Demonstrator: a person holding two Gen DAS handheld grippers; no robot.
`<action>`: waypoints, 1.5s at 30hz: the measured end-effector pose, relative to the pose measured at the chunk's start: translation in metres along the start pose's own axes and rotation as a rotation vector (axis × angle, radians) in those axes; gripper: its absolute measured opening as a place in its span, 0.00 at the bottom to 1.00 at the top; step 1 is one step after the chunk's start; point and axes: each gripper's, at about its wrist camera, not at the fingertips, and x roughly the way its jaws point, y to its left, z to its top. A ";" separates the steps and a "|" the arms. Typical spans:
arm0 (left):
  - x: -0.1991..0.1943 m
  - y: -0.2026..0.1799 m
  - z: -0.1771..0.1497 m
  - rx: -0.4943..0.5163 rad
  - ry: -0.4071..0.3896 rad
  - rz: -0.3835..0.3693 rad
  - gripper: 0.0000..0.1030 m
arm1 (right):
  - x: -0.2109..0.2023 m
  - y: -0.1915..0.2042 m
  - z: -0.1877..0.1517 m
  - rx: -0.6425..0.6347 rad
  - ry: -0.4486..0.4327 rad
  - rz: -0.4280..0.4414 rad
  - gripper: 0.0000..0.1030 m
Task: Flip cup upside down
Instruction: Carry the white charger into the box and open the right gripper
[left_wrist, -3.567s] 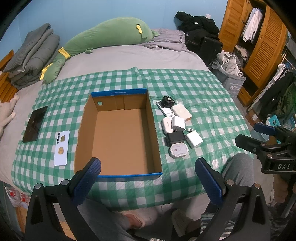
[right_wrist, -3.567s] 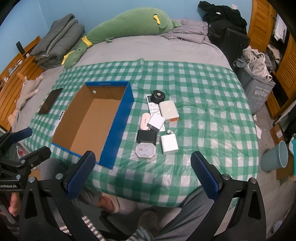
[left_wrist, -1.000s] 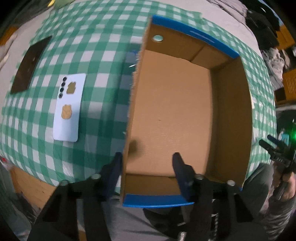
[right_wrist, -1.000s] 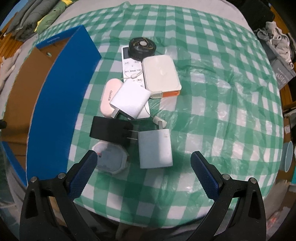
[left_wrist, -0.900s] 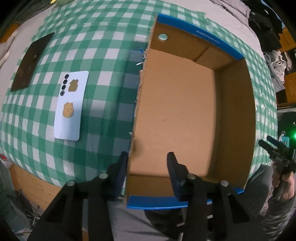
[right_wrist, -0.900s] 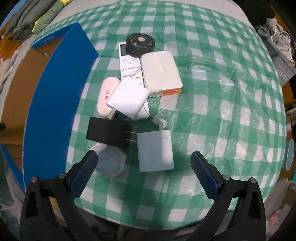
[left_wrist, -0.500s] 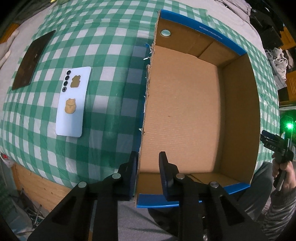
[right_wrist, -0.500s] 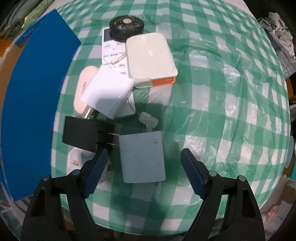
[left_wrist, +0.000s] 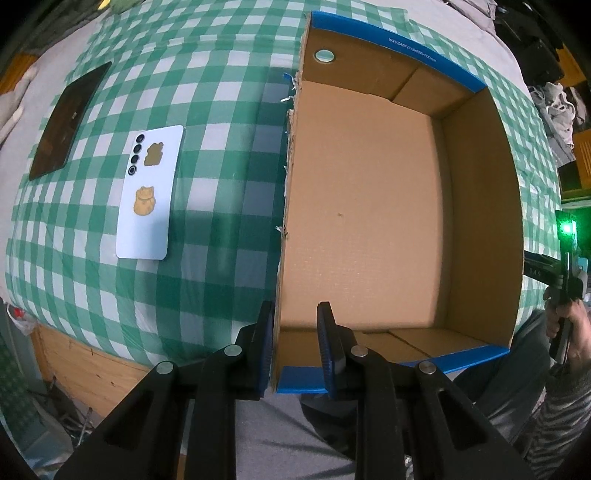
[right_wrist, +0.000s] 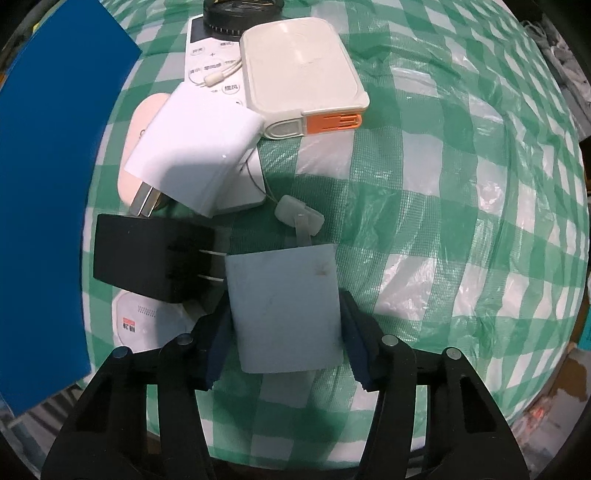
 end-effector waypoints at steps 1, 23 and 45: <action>0.000 0.000 -0.001 -0.001 -0.001 -0.001 0.22 | 0.000 0.001 0.000 -0.005 -0.003 -0.002 0.53; 0.005 -0.002 -0.005 0.007 -0.001 -0.006 0.20 | -0.060 0.016 -0.048 -0.027 -0.069 0.070 0.51; 0.002 0.000 -0.006 -0.008 0.002 -0.020 0.18 | -0.156 0.184 -0.023 -0.280 -0.131 0.135 0.52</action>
